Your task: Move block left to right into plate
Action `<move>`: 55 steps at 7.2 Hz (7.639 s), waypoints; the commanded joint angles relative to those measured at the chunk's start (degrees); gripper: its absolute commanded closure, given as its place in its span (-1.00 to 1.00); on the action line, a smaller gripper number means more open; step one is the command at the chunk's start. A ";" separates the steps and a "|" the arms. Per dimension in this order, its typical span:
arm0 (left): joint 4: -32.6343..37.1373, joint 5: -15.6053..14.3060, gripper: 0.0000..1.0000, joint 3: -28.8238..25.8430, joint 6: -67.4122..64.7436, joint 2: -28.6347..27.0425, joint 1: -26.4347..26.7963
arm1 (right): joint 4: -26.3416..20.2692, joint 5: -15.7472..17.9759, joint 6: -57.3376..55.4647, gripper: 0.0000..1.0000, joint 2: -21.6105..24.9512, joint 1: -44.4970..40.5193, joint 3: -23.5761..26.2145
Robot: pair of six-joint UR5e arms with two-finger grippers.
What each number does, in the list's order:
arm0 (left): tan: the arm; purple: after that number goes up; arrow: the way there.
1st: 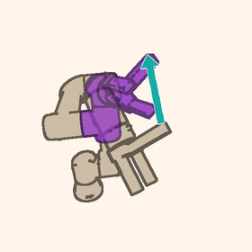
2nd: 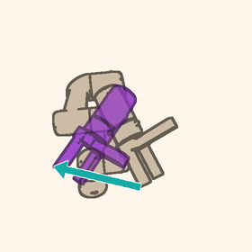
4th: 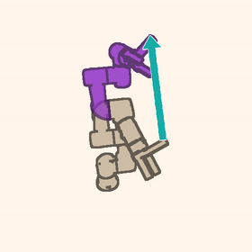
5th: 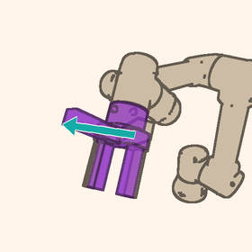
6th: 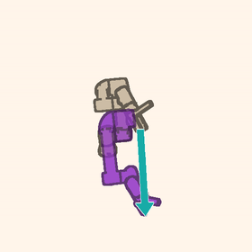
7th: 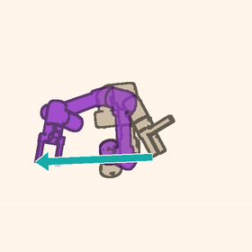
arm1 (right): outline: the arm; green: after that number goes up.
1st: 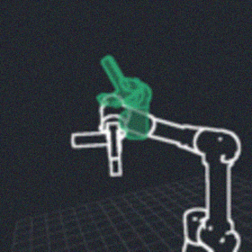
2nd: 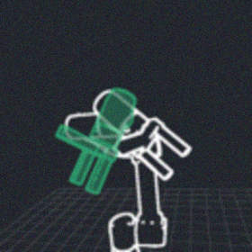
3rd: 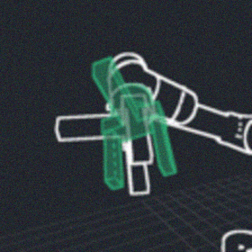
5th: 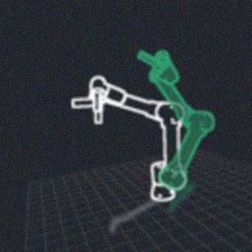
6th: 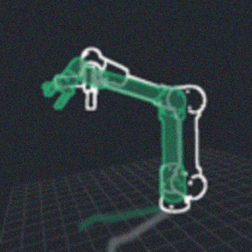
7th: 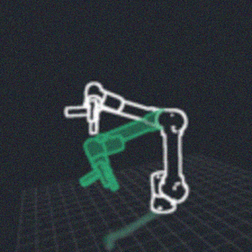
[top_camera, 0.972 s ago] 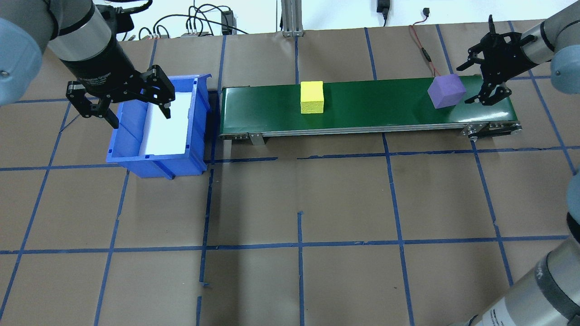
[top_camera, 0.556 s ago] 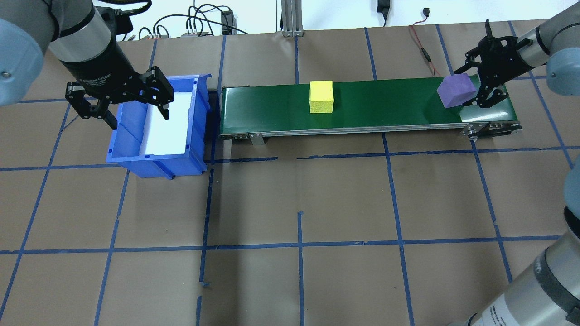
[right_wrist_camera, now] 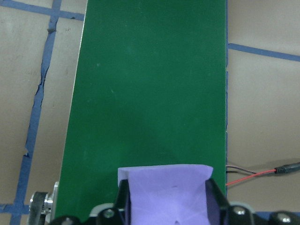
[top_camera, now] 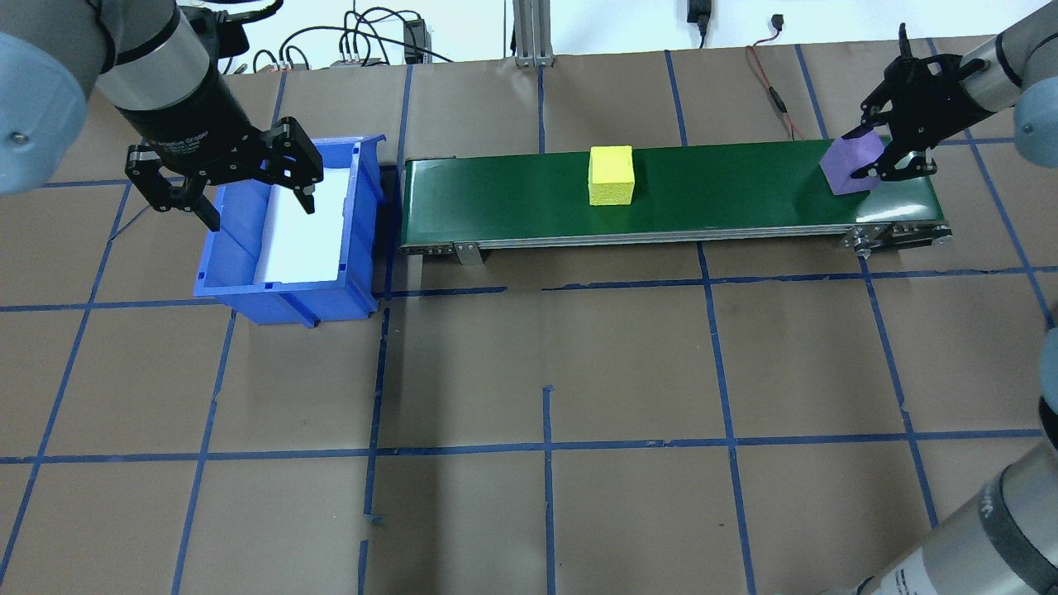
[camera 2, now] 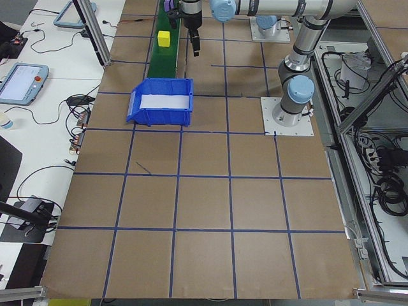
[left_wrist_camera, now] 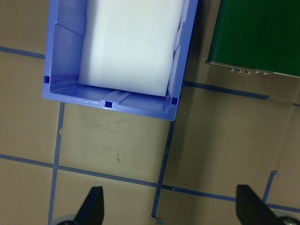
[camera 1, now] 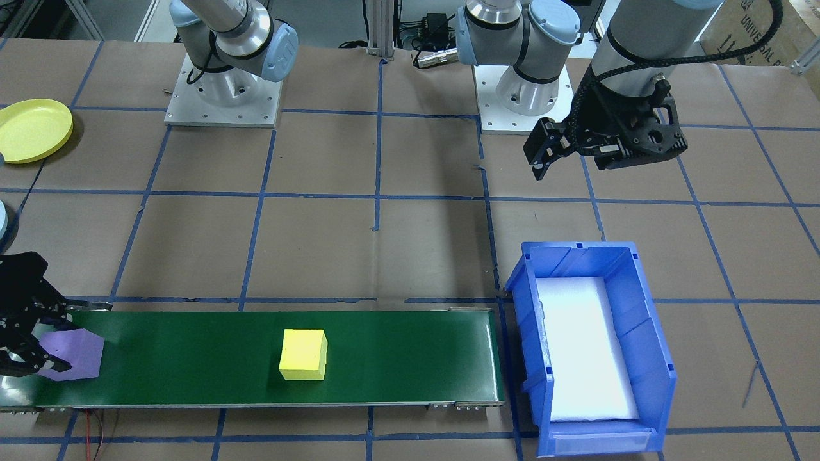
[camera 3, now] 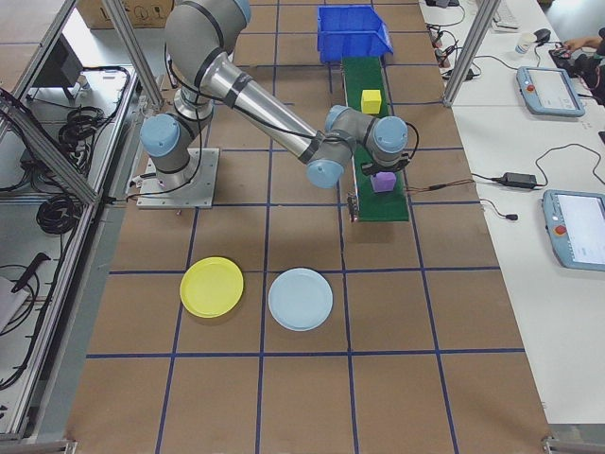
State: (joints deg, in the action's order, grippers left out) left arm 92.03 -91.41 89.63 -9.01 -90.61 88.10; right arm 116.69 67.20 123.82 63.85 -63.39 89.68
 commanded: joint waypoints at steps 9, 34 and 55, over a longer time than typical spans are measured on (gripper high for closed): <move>-0.54 0.27 -1.00 -0.07 0.66 -0.27 -0.29 | 2.67 7.42 7.04 0.75 4.36 38.68 12.78; -2.56 0.27 -1.00 0.46 3.74 -0.88 -0.03 | 5.04 -7.70 5.27 -0.99 -0.30 0.81 5.50; -3.09 0.27 -1.00 0.29 4.27 -0.71 0.06 | -10.87 1.01 25.68 -0.14 18.51 63.21 28.18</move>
State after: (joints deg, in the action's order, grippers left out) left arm 89.01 -91.15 90.00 -4.75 -91.30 88.18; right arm 105.77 68.15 150.85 82.47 -0.22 117.72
